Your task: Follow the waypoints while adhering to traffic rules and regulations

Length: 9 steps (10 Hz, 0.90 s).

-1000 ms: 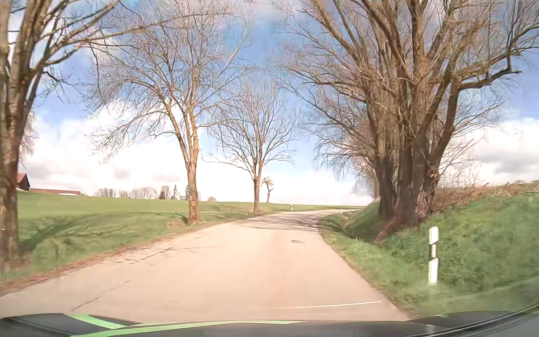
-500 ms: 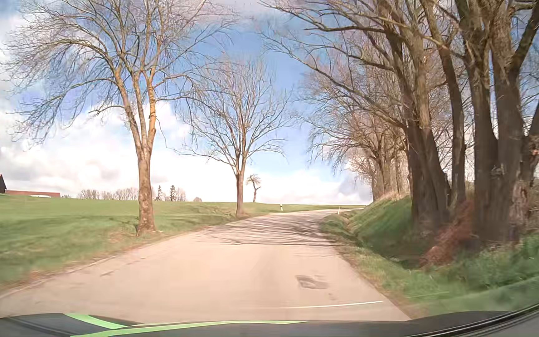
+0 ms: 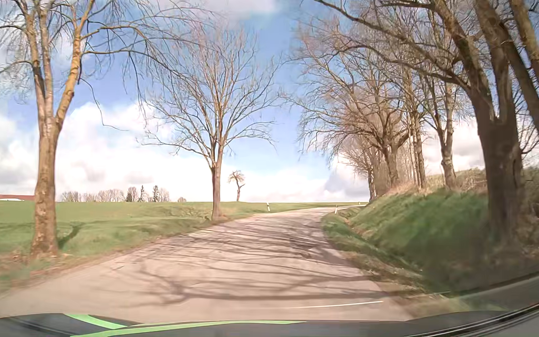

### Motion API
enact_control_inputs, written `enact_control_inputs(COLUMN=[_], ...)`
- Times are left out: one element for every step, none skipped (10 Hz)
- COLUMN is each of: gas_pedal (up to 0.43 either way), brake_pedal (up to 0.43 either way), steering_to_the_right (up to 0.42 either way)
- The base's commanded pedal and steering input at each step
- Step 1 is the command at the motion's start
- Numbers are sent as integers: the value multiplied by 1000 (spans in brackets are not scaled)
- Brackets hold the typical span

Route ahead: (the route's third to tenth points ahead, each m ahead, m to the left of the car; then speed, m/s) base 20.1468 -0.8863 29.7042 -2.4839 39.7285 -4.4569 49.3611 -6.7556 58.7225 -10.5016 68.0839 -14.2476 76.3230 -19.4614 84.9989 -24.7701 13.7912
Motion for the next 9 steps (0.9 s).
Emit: enact_control_inputs(gas_pedal=[98, 98, 87, 87, 87, 87, 87, 87, 110], brake_pedal=[0, 0, 0, 0, 0, 0, 0, 0, 0], steering_to_the_right=[26, 25, 26, 25, 25, 25, 25, 25, 25])
